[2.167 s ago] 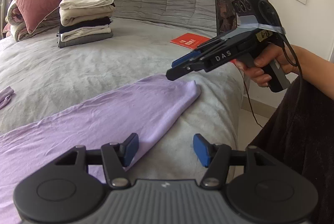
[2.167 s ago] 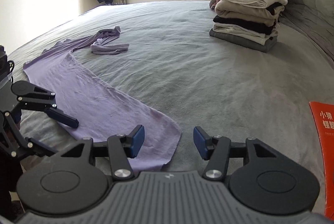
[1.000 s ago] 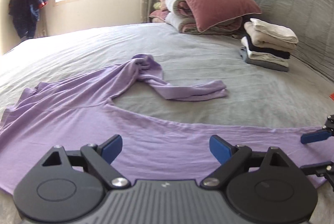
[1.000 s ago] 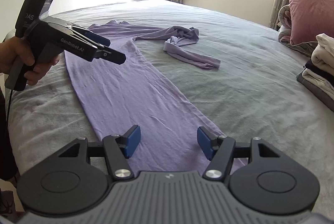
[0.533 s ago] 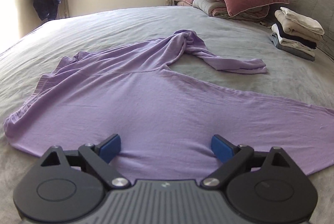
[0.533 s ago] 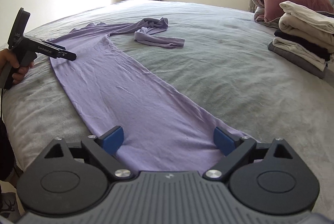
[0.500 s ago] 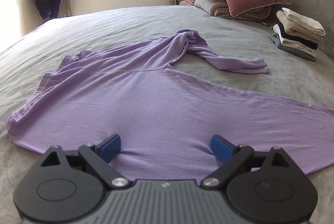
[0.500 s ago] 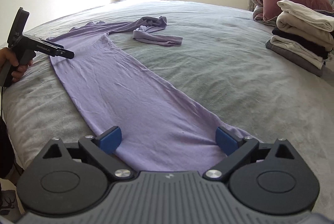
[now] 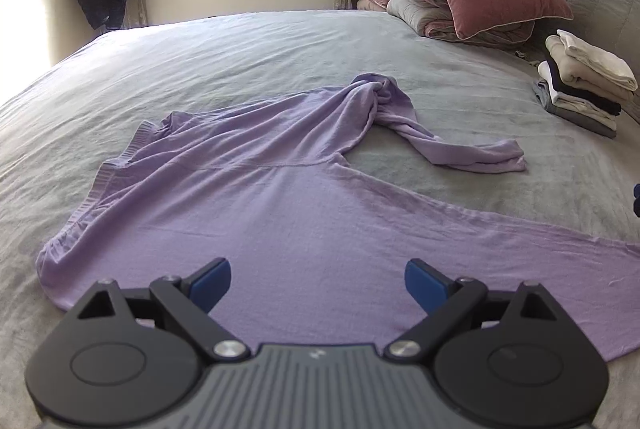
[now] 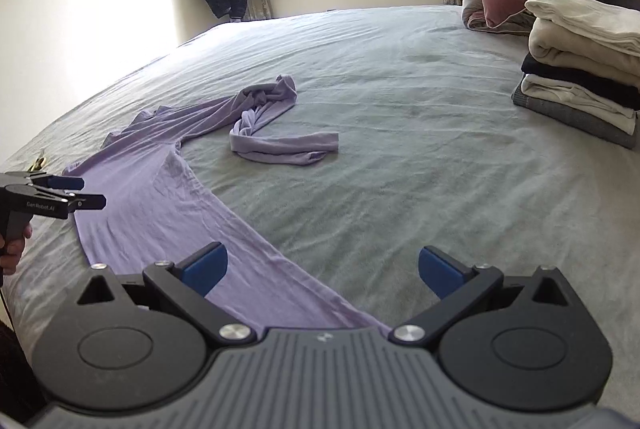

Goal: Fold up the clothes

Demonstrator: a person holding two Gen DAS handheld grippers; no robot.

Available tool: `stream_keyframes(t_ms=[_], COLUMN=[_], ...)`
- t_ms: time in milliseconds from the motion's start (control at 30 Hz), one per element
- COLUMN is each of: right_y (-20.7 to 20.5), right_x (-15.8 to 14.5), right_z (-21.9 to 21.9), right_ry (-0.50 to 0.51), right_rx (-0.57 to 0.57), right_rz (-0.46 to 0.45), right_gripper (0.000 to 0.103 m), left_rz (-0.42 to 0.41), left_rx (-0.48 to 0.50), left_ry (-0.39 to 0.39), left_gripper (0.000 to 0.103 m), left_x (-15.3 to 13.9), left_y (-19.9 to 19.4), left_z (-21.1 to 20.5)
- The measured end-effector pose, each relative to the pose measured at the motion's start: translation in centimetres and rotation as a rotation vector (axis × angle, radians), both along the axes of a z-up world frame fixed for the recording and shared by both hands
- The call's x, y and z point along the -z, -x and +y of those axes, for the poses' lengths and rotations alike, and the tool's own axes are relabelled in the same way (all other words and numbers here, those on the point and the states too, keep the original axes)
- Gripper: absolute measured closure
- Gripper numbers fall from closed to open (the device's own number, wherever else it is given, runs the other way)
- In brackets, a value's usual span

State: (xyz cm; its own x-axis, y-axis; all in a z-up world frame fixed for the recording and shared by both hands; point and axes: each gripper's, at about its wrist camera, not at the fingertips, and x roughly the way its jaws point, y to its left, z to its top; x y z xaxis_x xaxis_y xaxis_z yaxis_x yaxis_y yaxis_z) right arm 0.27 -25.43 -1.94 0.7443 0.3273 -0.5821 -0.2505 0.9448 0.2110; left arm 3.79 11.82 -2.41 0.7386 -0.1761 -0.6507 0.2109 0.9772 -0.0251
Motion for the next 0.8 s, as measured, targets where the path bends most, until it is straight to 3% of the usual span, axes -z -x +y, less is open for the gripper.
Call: stream_keyframes(t_ms=[267,433,533,633,800], right_y=[-11.1,-16.5,-18.5,-19.4,-20.0], right_x=[0.8,1.4,1.4,1.7,2.4], right_z=[2.8,2.6,1.8,1.0,0.4], right_ry=[-0.006,-0.041,-0.048,-0.089,-0.096], right_rx=[0.057,0.062,0.062,0.008,-0.069], right_rz=[0.082,0.090,0.069,0.050,0.030], right_gripper=[0.000,0.007,0.020,0.028,0.028], left_rz=[0.062,0.075,0.087,0.103,0.085], left_rx=[-0.049,-0.042,-0.005,0.055,0.106], left_ry=[0.149,0.170,0.166,0.202,0.177], left_gripper=[0.008,0.014,0.027,0.031,0.034], left_x=[-0.6,-0.8,-1.2,-1.6,-2.0], left_y=[-7.3,-12.1,-14.3,-16.5,-20.9], left_z=[-0.9,-2.8,-4.5,-6.3,-9.9])
